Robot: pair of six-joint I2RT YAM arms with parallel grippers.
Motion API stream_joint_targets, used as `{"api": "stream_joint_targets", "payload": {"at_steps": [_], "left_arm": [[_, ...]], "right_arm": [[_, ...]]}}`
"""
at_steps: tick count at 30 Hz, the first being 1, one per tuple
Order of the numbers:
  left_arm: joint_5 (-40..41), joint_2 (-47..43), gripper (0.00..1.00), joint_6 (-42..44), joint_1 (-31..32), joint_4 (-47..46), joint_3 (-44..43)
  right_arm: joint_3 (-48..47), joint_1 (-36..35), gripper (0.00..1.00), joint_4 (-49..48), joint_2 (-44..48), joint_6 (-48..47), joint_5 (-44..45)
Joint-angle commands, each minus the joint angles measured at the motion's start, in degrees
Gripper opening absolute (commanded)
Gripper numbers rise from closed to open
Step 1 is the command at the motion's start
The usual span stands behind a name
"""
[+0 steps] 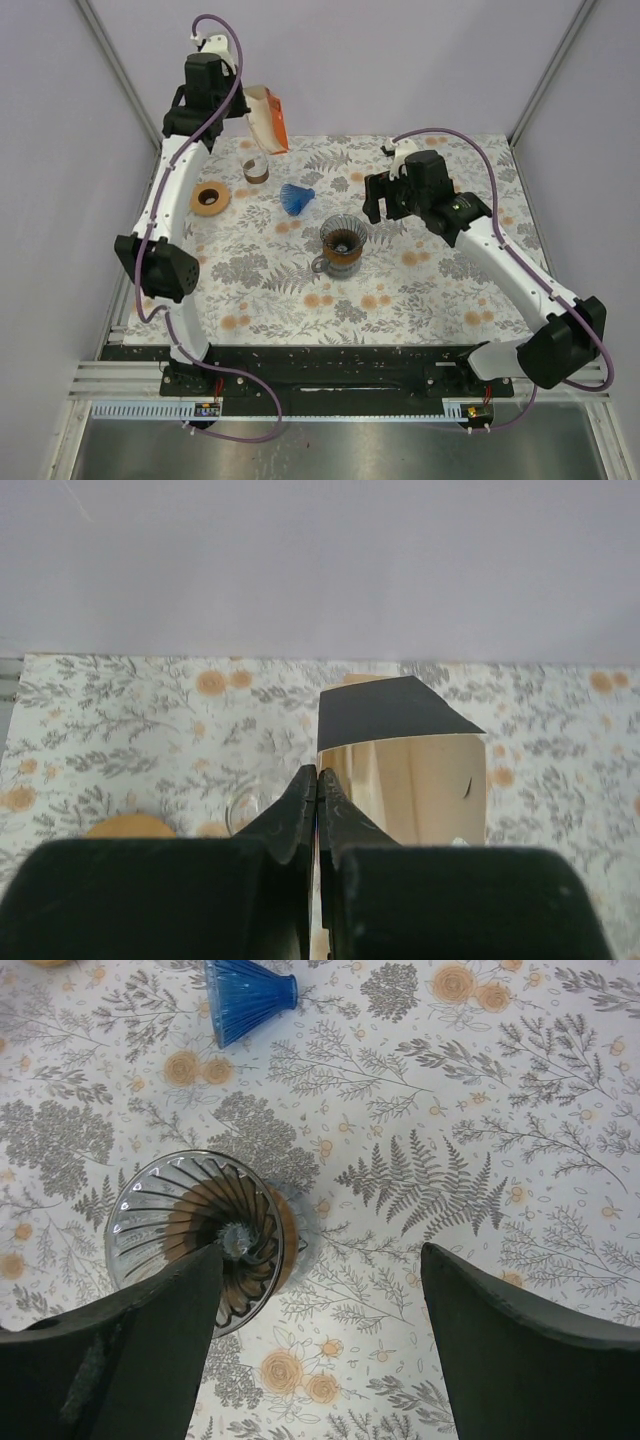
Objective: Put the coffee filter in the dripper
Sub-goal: Pick up the coffee filter holder from the center of the board, then place the coffee filter holder at the center of the board.
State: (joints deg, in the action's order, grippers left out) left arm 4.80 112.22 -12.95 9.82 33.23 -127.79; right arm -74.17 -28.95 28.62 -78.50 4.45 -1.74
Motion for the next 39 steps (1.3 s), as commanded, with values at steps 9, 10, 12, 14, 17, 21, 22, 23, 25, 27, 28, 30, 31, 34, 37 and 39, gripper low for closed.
{"api": "stream_joint_targets", "payload": {"at_steps": [9,10,12,14,17,21,22,23,25,27,28,30,31,34,37,39], "left_arm": [[-8.05,-28.36,0.0,0.48,-0.24,5.79,38.46],[-8.14,-29.42,0.0,-0.14,-0.24,5.7,41.36],[-8.05,-31.09,0.0,-1.28,-0.24,5.79,46.47],[-7.44,-31.54,0.0,-2.51,-0.07,5.7,50.77],[-6.56,-30.93,0.0,-4.53,-0.07,5.7,55.26],[-3.58,-30.14,0.0,-7.78,0.37,4.48,59.14],[-3.05,-30.13,0.0,-8.4,0.54,3.95,59.49],[-2.43,-30.13,0.0,-8.93,0.72,3.51,59.76],[-1.2,-30.4,0.0,-9.46,1.68,2.63,59.85],[0.2,-30.92,0.0,-9.99,2.74,1.31,60.72],[1.17,-31.19,0.0,-10.34,3.53,0.35,61.6],[2.14,-31.45,0.0,-10.78,4.32,-1.41,63.09],[2.67,-31.02,0.0,-10.95,4.67,-1.94,63.53],[2.32,-29.44,0.0,-12.01,4.85,-2.03,63.8],[1.71,-28.64,0.0,-12.54,4.85,-2.21,64.24],[1.53,-28.55,0.02,-12.45,4.85,-2.3,64.24]], "right_arm": [[1.66,-0.84,0.84,-4.71,6.61,3.46,-9.42],[1.84,-1.19,0.83,-5.15,6.43,3.81,-9.95],[2.01,-1.98,0.82,-5.77,5.82,4.25,-10.74],[1.93,-3.13,0.82,-6.47,5.11,4.52,-10.92],[1.75,-4.97,0.81,-7.52,4.15,4.95,-10.92],[1.57,-7.87,0.8,-9.63,2.48,5.22,-10.74],[1.66,-9.09,0.79,-10.33,2.21,5.13,-10.48],[1.66,-10.06,0.79,-11.3,1.86,5.13,-9.7],[1.66,-12.0,0.77,-12.71,1.33,4.96,-8.46],[1.66,-13.67,0.75,-14.29,0.63,4.61,-7.67],[1.66,-14.46,0.75,-15.08,0.19,4.43,-7.14],[1.66,-15.78,0.73,-16.31,-0.77,4.08,-6.09],[1.66,-16.57,0.73,-16.93,-1.65,3.73,-5.91],[0.87,-17.98,0.72,-17.11,-3.85,3.64,-5.56],[-0.09,-19.39,0.7,-16.76,-6.05,3.11,-5.12],[-0.27,-20.18,0.7,-16.84,-7.1,3.02,-4.94]]}}
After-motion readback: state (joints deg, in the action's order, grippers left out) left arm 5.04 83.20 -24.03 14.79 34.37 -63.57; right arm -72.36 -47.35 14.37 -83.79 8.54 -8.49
